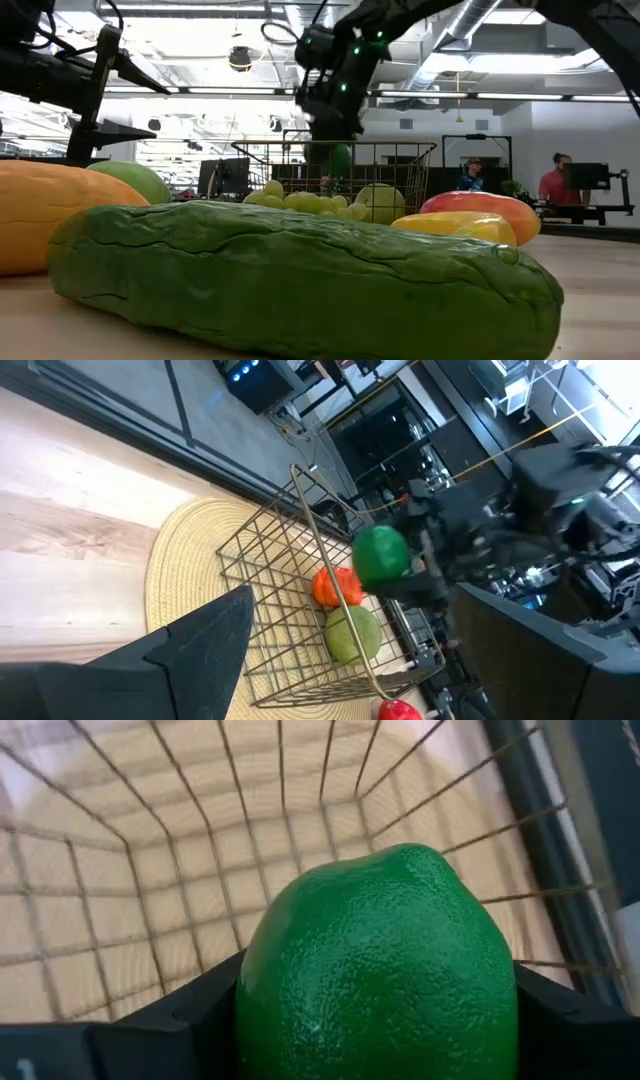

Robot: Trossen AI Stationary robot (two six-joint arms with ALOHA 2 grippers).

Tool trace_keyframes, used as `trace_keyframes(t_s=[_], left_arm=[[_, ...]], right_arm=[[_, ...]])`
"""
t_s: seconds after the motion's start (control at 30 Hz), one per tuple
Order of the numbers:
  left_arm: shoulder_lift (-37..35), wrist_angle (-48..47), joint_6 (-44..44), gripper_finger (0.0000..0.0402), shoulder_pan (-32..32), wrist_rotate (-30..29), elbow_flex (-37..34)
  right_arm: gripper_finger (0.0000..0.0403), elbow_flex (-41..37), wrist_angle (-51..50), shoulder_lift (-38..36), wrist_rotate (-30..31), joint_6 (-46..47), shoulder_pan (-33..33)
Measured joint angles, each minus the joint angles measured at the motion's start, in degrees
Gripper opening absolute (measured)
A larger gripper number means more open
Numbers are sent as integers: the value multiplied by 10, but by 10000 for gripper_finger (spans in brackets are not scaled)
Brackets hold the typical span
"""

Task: Build produce basket
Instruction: Put the green lime into the wire basket

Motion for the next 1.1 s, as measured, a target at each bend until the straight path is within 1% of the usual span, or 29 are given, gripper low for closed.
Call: trace_keyframes(t_s=[0.23,0.53,0.63,0.9,1.1], left_arm=[[0,0,5,327,0,5,0],[0,-2,6,327,0,6,0],[0,-3,6,327,0,6,0],[0,-3,6,327,0,5,0],[0,-3,6,327,0,5,0]], right_arm=[[306,0,-25,32,11,-43,-1],[308,-8,-17,31,29,-65,-11],[316,-8,-17,30,27,-68,-11],[355,-8,-17,30,24,-70,-13],[359,-8,-19,30,23,-70,-15]])
